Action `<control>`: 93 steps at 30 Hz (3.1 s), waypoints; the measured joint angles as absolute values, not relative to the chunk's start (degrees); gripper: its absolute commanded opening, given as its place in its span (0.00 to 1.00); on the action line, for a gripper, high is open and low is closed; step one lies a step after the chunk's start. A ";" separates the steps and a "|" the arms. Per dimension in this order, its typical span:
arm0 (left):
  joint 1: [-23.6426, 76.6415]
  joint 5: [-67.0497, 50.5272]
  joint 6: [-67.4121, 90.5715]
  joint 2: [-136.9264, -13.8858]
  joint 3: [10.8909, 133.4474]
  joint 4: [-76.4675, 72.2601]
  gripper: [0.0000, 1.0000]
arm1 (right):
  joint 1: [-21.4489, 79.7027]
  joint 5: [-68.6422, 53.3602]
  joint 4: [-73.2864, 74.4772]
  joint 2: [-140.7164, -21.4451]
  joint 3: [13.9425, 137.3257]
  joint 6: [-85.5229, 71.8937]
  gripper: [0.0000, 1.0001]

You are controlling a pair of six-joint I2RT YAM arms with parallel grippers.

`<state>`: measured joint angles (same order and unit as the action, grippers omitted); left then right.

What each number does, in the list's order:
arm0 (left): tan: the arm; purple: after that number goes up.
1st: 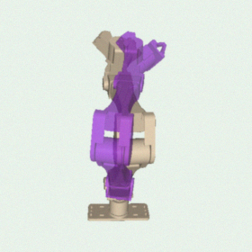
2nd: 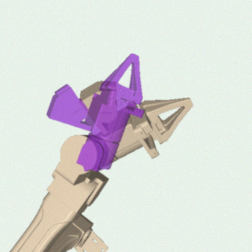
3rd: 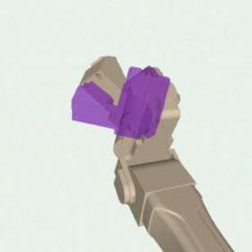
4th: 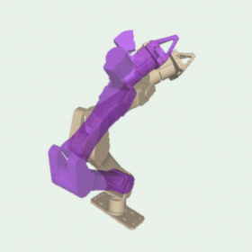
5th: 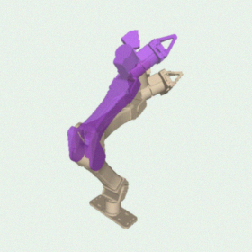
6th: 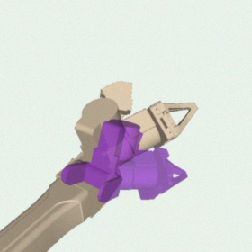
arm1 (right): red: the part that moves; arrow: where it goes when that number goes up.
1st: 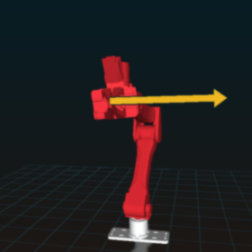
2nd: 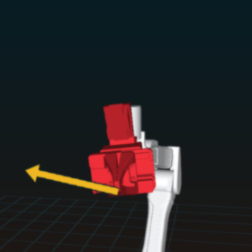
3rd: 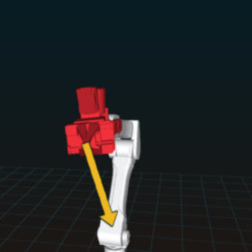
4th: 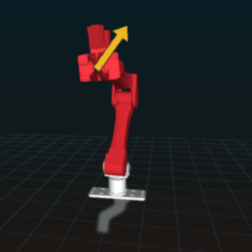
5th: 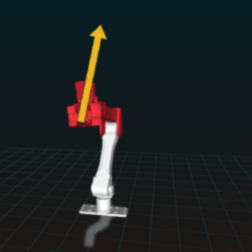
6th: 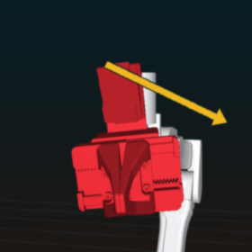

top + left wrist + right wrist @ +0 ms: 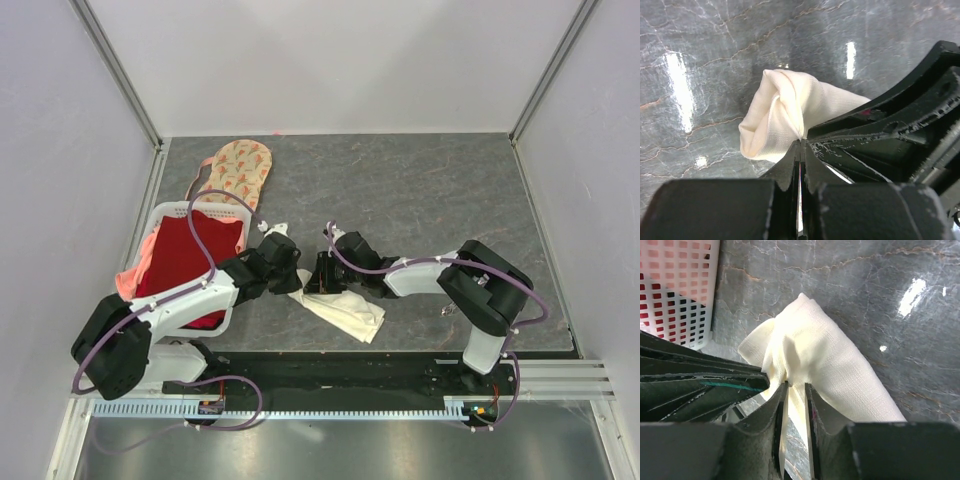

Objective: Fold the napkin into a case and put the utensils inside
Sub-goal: Grasp the top corner of the smaller rectangle folded napkin from the folded napkin.

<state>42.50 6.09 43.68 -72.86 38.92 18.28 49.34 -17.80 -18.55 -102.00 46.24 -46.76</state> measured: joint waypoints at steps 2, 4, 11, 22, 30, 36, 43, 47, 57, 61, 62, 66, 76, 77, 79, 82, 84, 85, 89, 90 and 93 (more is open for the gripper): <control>42.50 6.09 43.68 -72.58 38.92 18.28 0.02 | 49.34 -17.93 -18.87 -101.95 46.24 -46.89 0.22; 42.50 6.07 43.68 -72.69 38.92 18.35 0.02 | 49.41 -18.15 -19.38 -101.95 46.09 -47.16 0.17; 42.50 5.91 43.70 -74.02 38.92 18.31 0.02 | 49.80 -18.44 -20.51 -101.95 45.76 -48.31 0.08; 42.39 5.74 44.42 -74.13 35.88 16.67 0.02 | 52.36 -20.14 -26.83 -108.44 46.02 -52.29 0.09; 41.87 5.91 45.45 -73.19 34.59 15.62 0.02 | 51.64 -21.56 -29.43 -109.12 45.32 -53.78 0.13; 42.24 5.41 45.67 -71.90 34.52 15.66 0.02 | 51.20 -18.76 -23.94 -102.80 43.05 -51.22 0.19; 42.24 5.41 45.65 -71.83 34.54 16.14 0.02 | 49.95 -16.43 -20.21 -99.53 43.05 -48.84 0.18; 42.24 5.39 45.65 -71.83 34.59 16.21 0.02 | 49.63 -16.47 -19.20 -100.25 43.83 -48.18 0.16; 42.24 5.37 45.65 -71.92 35.40 16.80 0.02 | 49.63 -17.80 -19.73 -104.97 47.97 -48.21 0.14; 42.24 4.91 45.65 -72.23 35.90 16.95 0.02 | 49.71 -18.17 -20.73 -105.95 48.23 -48.40 0.14; 42.24 4.62 45.65 -72.23 35.90 16.80 0.02 | 49.76 -18.24 -21.08 -106.52 48.49 -48.47 0.15; 42.19 4.67 45.84 -73.19 35.92 16.21 0.02 | 49.84 -19.66 -24.12 -110.02 50.06 -49.76 0.15; 42.19 8.75 47.29 -68.40 34.50 16.82 0.02 | 48.51 -19.59 -25.43 -108.27 47.83 -49.80 0.18; 42.19 8.88 47.29 -68.10 34.48 16.80 0.02 | 48.47 -19.57 -25.06 -107.70 47.55 -49.69 0.17; 42.19 8.93 47.29 -67.75 34.48 16.75 0.02 | 48.40 -19.42 -23.99 -106.19 46.92 -49.34 0.18; 42.19 8.93 47.29 -67.72 34.41 16.75 0.02 | 48.29 -19.35 -22.57 -104.92 46.89 -48.75 0.18; 42.19 8.91 47.29 -67.72 34.41 16.75 0.02 | 48.25 -19.16 -21.52 -104.49 46.89 -48.23 0.18; 42.19 8.91 47.29 -67.72 34.41 16.75 0.02 | 48.25 -19.11 -21.08 -104.33 46.89 -48.12 0.18; 42.19 8.91 47.29 -67.72 34.41 16.73 0.02 | 48.25 -18.96 -19.09 -102.85 46.89 -47.51 0.21; 42.19 8.91 47.29 -67.72 34.41 16.75 0.02 | 48.25 -18.92 -18.96 -102.50 46.89 -47.42 0.23; 42.19 8.88 47.29 -67.72 34.41 16.75 0.02 | 48.25 -18.39 -18.76 -101.84 46.89 -47.11 0.27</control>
<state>42.19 8.88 47.29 -67.72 34.41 16.75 48.25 -18.39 -18.76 -101.84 46.89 -47.11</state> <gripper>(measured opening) 0.025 0.242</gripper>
